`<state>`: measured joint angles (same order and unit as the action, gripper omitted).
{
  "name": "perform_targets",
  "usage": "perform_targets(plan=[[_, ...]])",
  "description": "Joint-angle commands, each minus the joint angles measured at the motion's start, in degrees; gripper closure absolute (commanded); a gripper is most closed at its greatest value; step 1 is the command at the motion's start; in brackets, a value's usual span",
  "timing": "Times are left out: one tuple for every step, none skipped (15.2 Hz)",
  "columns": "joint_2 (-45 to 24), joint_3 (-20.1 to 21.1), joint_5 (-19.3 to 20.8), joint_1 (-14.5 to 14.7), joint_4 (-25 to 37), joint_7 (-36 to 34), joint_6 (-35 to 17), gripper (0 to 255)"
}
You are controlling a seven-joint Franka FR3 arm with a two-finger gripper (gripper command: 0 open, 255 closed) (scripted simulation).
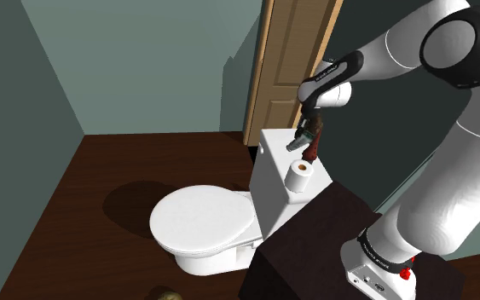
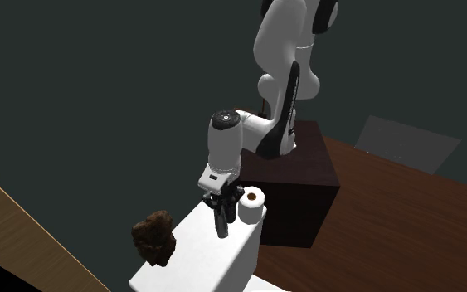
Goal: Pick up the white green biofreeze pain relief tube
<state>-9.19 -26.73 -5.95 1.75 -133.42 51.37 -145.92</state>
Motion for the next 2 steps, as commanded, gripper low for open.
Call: perform_targets(plan=[[0.9,-0.3,0.8,0.2,0.1,-0.5,0.9,255],[0.9,-0.2,0.8,0.2,0.1,-0.5,0.9,255]])
